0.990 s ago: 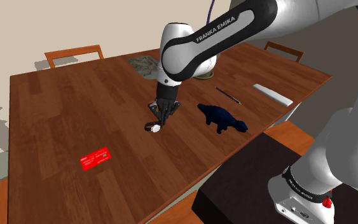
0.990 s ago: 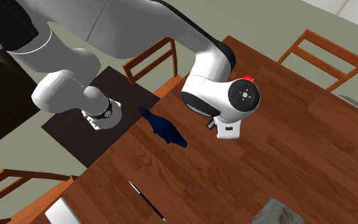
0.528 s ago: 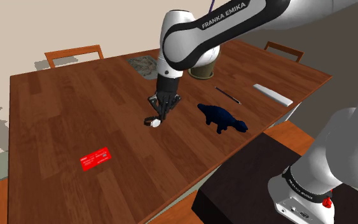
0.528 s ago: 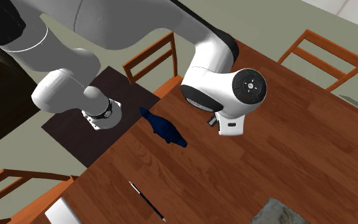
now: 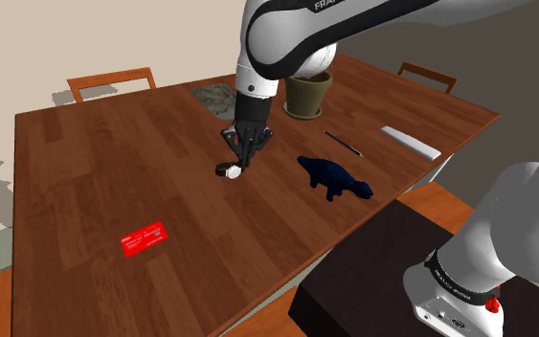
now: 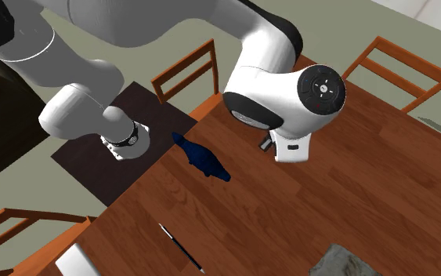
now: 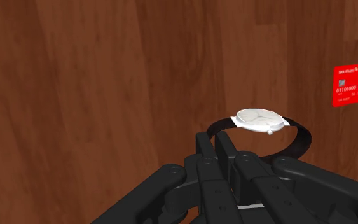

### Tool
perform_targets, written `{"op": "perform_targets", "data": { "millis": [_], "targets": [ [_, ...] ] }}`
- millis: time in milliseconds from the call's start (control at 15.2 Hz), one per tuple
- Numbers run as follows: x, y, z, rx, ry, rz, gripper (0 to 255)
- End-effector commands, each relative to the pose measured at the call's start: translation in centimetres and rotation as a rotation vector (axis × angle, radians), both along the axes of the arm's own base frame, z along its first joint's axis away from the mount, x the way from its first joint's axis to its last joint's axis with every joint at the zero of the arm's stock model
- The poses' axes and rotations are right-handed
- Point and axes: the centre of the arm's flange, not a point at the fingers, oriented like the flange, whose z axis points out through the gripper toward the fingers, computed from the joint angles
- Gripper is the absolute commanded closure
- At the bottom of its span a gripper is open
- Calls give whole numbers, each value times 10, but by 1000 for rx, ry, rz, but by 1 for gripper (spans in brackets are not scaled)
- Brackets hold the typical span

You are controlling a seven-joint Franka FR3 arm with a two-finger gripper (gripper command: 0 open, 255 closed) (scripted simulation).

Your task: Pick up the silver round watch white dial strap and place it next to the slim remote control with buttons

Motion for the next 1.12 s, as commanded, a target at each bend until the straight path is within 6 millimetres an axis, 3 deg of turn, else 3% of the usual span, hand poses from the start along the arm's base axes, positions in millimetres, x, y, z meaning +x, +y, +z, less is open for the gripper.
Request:
{"op": "perform_targets", "data": {
  "millis": [0,264,1056],
  "targets": [
    [-1,0,11,0,0,0,255],
    [-1,0,31,0,0,0,255],
    [-20,-157,32,0,0,0,255]
  ]
}}
